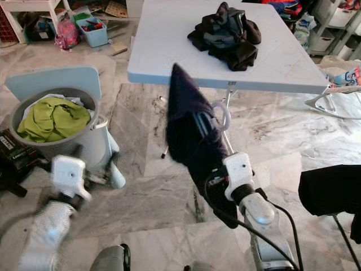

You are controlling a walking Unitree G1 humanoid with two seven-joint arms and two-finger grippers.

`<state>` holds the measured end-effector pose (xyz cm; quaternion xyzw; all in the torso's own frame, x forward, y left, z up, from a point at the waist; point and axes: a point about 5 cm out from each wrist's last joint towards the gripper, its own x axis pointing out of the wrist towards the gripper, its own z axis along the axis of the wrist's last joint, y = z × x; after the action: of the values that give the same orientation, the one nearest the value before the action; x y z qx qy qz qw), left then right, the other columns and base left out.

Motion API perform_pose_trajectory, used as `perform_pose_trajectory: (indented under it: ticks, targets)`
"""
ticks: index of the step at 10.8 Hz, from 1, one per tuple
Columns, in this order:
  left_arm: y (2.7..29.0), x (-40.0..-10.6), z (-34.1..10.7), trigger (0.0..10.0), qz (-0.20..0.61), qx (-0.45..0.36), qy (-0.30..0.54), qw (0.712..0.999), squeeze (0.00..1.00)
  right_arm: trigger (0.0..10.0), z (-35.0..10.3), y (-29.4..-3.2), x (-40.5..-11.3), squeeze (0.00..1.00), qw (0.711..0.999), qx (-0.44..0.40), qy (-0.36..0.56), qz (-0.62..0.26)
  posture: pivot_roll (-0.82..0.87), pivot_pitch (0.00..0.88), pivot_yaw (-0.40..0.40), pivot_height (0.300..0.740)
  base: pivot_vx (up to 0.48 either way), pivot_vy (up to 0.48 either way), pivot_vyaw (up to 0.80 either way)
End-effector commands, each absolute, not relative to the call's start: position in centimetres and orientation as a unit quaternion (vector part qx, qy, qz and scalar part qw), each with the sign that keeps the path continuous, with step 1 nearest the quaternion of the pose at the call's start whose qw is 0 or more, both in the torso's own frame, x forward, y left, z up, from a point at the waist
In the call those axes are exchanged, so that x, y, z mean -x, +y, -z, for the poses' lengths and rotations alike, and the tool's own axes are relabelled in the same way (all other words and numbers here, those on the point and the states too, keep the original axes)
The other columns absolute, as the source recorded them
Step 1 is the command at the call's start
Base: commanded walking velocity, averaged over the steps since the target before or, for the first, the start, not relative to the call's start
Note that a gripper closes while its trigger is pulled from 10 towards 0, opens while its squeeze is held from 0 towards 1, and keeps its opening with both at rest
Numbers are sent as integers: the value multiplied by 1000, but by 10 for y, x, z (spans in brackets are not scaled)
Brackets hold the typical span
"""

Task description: Hang hanger

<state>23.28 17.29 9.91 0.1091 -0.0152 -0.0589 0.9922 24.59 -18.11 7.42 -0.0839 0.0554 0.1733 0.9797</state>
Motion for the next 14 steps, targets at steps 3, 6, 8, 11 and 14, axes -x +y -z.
perform_pose_trajectory:
  ticks: [3,6,8,11,14]
  targets:
    - [197,-278,-138,10000,56,-164,-92,981,0,10000,-80,-177,-252,0,979,95,34,-179,5,75,-96,740,0,0,0]
    - [194,-302,-159,10000,72,-168,-109,977,0,10000,-80,-173,-256,0,978,99,29,-181,-4,59,-91,740,0,0,0]
    - [199,-305,-162,10000,36,-147,-109,982,0,10000,-80,-172,-257,0,979,100,25,-177,-6,57,-89,740,0,0,0]
    - [204,-298,-147,10000,59,-81,-52,994,0,10000,-79,-167,-259,0,978,103,20,-183,-11,75,-79,740,0,0,0]
    - [196,-271,-117,10000,86,-84,15,993,0,10000,-80,-161,-247,0,970,70,37,-231,-5,87,-86,740,0,0,0]
